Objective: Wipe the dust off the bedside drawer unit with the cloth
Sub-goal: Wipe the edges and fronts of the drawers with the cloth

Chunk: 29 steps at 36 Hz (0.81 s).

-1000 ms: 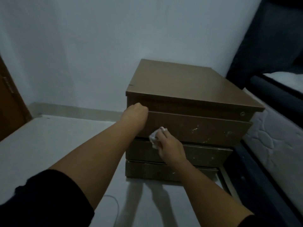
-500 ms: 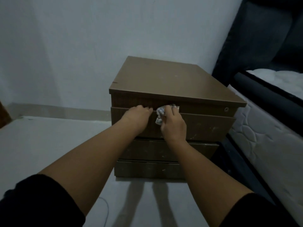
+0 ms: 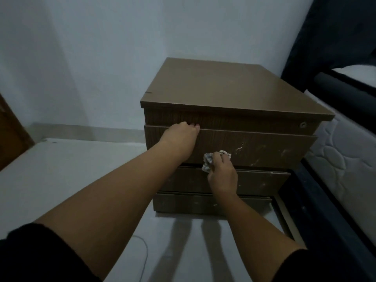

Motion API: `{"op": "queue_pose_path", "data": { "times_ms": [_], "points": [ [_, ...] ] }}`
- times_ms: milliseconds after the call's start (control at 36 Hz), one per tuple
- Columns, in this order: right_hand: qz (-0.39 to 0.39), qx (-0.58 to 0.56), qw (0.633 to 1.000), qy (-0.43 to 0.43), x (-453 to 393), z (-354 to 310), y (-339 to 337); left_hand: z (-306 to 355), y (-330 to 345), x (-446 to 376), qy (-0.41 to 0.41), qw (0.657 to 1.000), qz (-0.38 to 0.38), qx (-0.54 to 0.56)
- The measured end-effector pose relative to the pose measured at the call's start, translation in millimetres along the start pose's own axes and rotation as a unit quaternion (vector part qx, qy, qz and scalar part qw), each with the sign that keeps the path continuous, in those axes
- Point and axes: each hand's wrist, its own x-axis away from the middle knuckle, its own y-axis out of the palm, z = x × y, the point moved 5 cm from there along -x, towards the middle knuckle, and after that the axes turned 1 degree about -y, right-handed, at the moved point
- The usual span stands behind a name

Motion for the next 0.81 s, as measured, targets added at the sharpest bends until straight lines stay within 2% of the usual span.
{"op": "queue_pose_path", "data": {
  "times_ms": [167,333,472,611,806],
  "points": [
    [-0.048,0.0,0.998,0.047,5.1,9.1,8.2,-1.9,2.1,0.4,-0.003,1.0,-0.008,0.006],
    [-0.084,0.009,0.996,0.001,5.6,4.5,-7.7,-2.4,-0.8,4.1,-0.013,1.0,-0.023,0.014],
    [-0.018,-0.008,0.999,-0.047,-5.9,-4.7,-52.5,2.0,-2.9,8.3,-0.02,0.999,-0.018,0.04],
    [0.068,0.002,0.997,-0.021,-30.7,-4.4,-102.1,21.1,-7.7,9.5,0.023,0.999,-0.002,0.047],
    [0.061,0.019,0.998,0.023,-44.6,7.2,-105.0,49.5,-7.9,-9.2,0.029,0.999,-0.008,0.044]
  ]
}}
